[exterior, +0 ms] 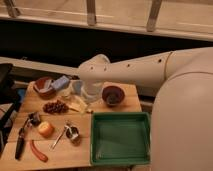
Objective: Place pepper in plastic cup
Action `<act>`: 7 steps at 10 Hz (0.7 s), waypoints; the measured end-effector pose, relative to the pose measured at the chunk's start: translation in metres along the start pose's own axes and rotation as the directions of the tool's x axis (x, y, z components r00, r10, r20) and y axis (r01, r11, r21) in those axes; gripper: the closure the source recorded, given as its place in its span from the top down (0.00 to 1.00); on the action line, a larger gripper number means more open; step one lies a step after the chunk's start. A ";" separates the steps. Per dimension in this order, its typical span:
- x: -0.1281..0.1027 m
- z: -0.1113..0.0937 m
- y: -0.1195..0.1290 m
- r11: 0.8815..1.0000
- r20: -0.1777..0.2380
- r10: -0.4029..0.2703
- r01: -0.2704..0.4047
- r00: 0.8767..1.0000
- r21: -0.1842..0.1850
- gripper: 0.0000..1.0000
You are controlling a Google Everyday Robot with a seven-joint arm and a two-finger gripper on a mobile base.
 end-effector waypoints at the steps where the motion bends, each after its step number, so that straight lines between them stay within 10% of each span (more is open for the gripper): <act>1: 0.000 0.000 -0.001 1.000 0.000 0.002 -0.002 1.000 0.000 0.71; 7: -0.011 -0.009 0.019 0.997 0.039 -0.071 0.070 0.997 0.019 0.71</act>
